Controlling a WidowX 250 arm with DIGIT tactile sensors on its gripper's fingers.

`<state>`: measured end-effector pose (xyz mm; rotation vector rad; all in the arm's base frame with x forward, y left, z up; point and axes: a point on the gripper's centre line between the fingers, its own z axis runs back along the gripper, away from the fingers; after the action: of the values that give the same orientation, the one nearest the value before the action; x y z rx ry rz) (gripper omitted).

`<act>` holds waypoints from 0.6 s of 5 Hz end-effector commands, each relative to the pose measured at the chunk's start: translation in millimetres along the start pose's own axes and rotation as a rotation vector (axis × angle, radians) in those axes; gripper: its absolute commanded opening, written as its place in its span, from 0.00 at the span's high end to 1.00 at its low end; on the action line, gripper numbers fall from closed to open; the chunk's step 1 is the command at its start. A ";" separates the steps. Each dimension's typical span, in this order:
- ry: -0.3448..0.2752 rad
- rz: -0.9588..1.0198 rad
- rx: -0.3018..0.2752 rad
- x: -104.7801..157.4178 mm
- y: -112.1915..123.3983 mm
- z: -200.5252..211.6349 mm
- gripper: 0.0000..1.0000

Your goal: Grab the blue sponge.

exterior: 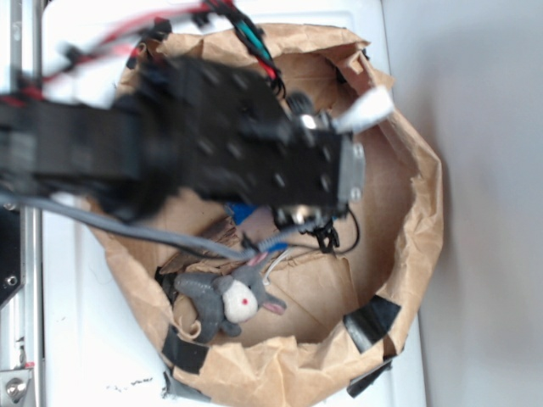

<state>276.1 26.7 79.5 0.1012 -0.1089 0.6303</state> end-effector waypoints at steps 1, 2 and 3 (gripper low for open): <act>-0.075 -0.022 -0.038 3.3 16.1 15.7 0.00; -0.062 -0.067 -0.021 3.4 15.9 1.9 0.00; -0.057 -0.094 0.002 2.1 11.9 -16.7 0.00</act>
<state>272.6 32.4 55.0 0.1340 -0.1208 0.5447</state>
